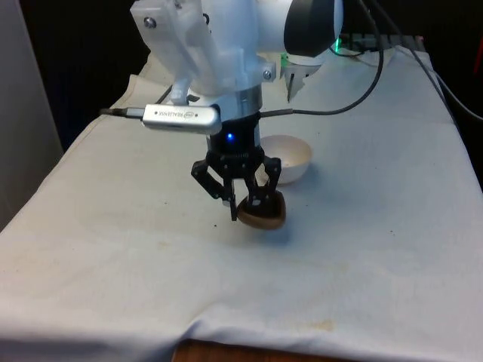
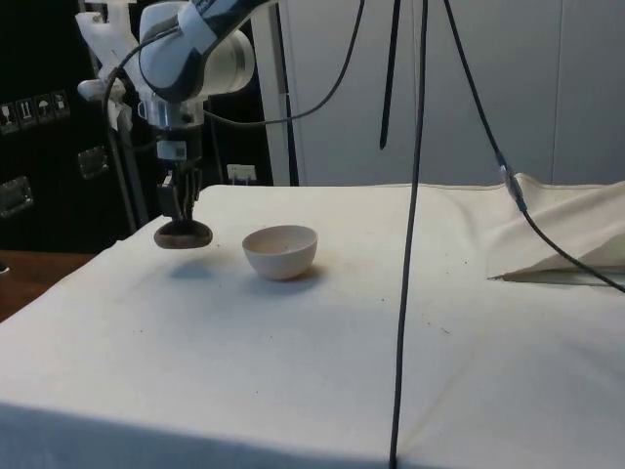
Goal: Pour the coffee beans from the cup into the bowl.
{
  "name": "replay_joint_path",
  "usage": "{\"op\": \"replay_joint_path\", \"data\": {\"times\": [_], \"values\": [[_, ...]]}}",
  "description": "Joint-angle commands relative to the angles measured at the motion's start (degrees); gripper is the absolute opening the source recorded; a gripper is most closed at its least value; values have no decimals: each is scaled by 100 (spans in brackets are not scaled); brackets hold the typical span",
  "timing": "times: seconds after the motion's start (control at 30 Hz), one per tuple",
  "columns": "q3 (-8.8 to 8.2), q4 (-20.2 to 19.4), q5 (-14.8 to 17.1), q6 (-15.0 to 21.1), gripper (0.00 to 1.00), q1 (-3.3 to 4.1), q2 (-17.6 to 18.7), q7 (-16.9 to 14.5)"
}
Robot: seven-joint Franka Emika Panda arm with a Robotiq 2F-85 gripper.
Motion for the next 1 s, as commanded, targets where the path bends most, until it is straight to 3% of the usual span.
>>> {"op": "replay_joint_path", "data": {"times": [0.0,0.27,0.3,0.83,0.87,0.97], "values": [[-23,-172,-6,109,6,23,-120,46],[-29,-544,-6,132,6,23,-464,103],[-6,-418,0,29,6,0,-384,74],[-57,-1238,-17,195,6,40,-1123,115],[-34,-1094,0,74,6,17,-1026,97],[-74,-1409,-17,212,6,46,-1283,109]]}}
